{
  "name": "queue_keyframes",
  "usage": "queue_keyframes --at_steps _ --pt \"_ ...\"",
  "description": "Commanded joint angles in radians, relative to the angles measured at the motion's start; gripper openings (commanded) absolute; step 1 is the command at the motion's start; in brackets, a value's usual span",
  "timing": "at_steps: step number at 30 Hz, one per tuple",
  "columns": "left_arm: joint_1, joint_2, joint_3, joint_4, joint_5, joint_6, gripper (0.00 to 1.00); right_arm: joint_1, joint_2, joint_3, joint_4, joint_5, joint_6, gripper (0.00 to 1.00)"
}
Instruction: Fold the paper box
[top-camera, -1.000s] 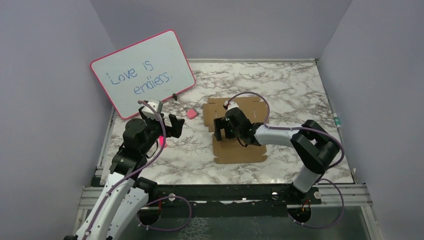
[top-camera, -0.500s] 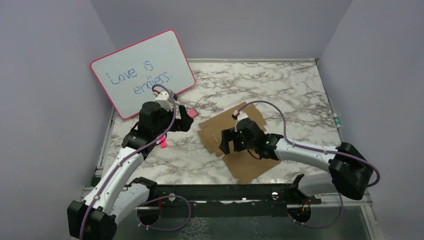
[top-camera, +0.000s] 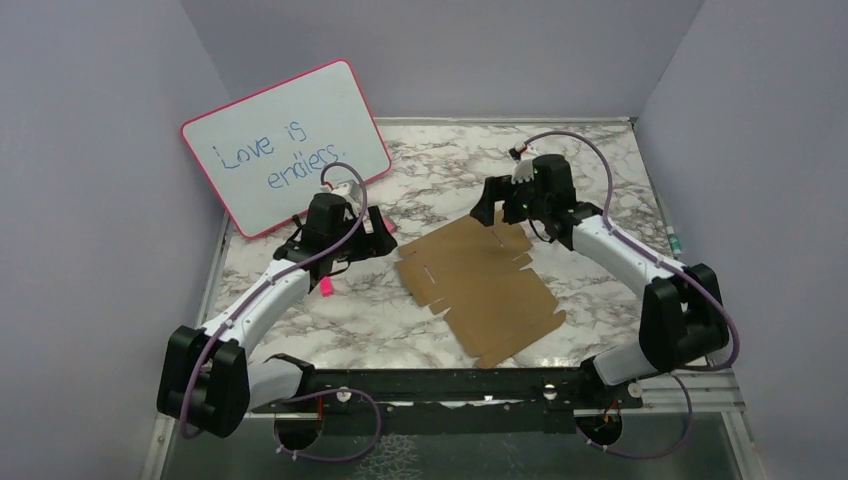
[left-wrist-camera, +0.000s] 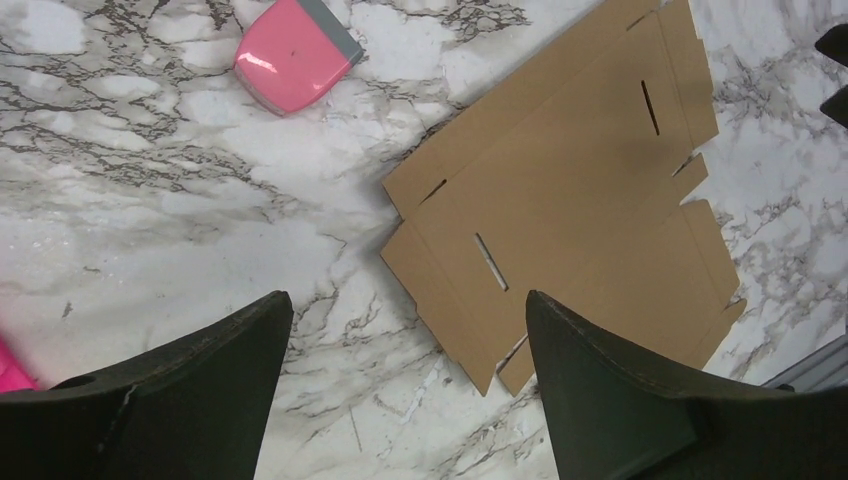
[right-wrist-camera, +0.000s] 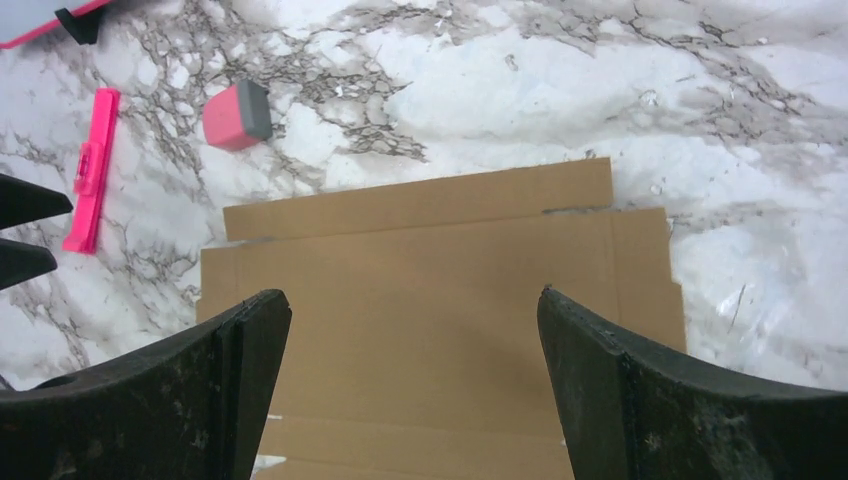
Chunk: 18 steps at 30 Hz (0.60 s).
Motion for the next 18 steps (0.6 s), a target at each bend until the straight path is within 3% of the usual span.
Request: queue_keyframes --at_steps 1,8,18 --pt "-0.004 0.071 0.003 0.120 0.043 -0.074 0.85 -0.091 0.160 0.096 0.036 -0.244 -0.070 0.99" --pt "-0.004 0.212 0.019 0.199 0.065 -0.104 0.74 -0.217 0.420 0.275 0.051 -0.440 -0.073 0.93" --pt "0.001 0.355 0.053 0.229 0.091 -0.112 0.64 -0.240 0.636 0.421 0.033 -0.508 -0.082 0.88"
